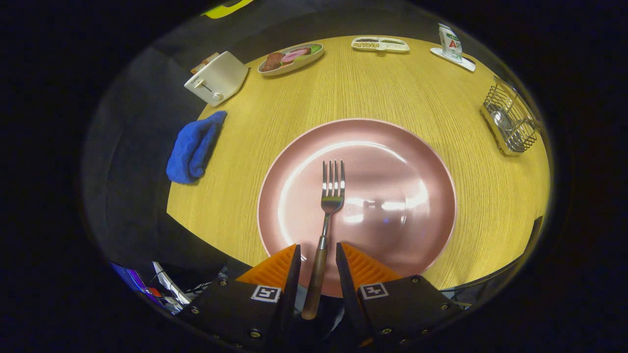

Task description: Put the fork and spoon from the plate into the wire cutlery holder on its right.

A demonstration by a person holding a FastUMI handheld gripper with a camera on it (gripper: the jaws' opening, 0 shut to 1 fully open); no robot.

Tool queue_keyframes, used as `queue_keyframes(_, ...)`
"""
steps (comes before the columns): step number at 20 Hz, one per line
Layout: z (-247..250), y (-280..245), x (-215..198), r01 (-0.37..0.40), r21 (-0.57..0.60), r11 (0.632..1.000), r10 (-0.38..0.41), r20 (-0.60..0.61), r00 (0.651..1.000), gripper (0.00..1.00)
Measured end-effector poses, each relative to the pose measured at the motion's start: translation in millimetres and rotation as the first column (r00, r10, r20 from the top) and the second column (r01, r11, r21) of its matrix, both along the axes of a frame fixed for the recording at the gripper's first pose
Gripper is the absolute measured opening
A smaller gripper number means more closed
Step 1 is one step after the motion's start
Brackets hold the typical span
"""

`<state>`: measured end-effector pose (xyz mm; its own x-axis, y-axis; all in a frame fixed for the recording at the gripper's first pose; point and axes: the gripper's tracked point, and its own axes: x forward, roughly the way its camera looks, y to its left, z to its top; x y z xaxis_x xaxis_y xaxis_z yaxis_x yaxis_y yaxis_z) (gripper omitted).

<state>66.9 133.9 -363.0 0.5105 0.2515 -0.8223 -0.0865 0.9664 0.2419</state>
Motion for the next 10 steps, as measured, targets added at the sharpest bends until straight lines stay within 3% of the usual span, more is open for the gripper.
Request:
queue_keyframes(2,-4,0,-4,-0.021,-0.011,1.000,0.020,-0.015,1.000,0.44)
queue_keyframes(4,-4,0,-5,-0.014,0.001,1.000,0.014,-0.024,1.000,0.15)
queue_keyframes(5,11,-4,-14,-0.012,0.010,1.000,0.013,-0.027,1.000,0.15)
queue_keyframes(6,5,-4,-2,-0.007,0.001,1.000,0.007,-0.025,1.000,0.03)
queue_keyframes(10,8,5,0,-0.036,0.021,0.999,0.036,0.024,0.999,0.03)
